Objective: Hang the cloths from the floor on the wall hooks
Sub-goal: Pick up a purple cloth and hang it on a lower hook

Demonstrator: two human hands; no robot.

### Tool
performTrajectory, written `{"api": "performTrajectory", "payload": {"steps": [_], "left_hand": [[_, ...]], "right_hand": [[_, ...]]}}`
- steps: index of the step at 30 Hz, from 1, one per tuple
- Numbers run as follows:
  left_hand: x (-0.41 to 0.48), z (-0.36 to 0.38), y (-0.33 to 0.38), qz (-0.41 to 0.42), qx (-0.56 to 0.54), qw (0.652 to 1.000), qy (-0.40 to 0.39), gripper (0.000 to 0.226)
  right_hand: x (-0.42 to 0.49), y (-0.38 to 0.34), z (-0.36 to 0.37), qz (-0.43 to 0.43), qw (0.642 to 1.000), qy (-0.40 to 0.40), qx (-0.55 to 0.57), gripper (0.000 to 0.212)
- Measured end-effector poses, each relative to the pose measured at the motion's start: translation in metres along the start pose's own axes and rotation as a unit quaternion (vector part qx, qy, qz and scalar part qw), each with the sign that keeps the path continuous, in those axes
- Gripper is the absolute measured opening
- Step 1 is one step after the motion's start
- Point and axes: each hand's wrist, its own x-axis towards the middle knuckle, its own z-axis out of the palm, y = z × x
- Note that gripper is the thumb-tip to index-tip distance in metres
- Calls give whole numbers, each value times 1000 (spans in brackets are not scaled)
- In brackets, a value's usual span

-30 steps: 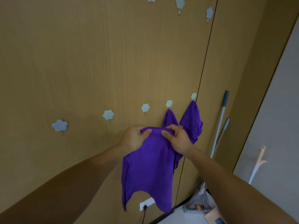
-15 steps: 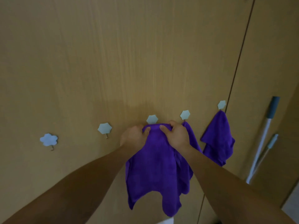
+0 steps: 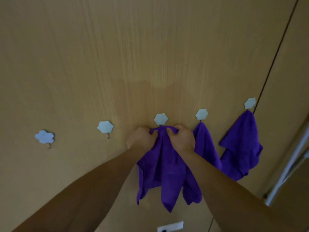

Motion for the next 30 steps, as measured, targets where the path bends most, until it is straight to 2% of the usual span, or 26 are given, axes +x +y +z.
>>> {"api": "performTrajectory", "payload": {"steps": [3,5,7,10,12,15,16,18,20,23,26,28,30], "left_hand": [[5,2,0,-59,-109,991,-45,45],[6,2,0,-68,-124,989,-46,41],[4,1,2,-46,-81,994,-54,40],[-10,4,3,3,61,997,-51,32],[-27,11,-4,31,128,991,0,31],[-49,25,-15,121,172,972,106,50],[-51,26,-17,155,154,968,123,50],[-50,26,-17,200,94,969,107,46],[-48,25,-13,197,16,977,77,45],[-51,27,-6,161,-81,983,41,54],[-54,32,-1,107,-165,980,25,66],[-53,32,0,97,-190,977,16,65],[-52,32,-4,96,-193,976,-17,52]], "right_hand": [[0,2,3,52,997,-30,39,22],[-5,4,5,61,997,-45,30,23],[-11,4,6,51,998,-32,20,28],[-17,6,6,-16,998,26,-61,26],[-20,10,7,-88,987,60,-121,23],[-25,16,7,-173,982,36,-69,20],[-28,18,7,-183,982,3,-40,26],[-34,21,6,-196,979,-52,-20,41],[-39,23,6,-198,977,-75,-28,49],[-41,24,7,-174,980,-87,-36,40],[-39,24,6,-154,978,-132,-49,28],[-37,26,3,-125,980,-149,-30,26],[-33,29,1,-96,983,-154,-13,26]]}}
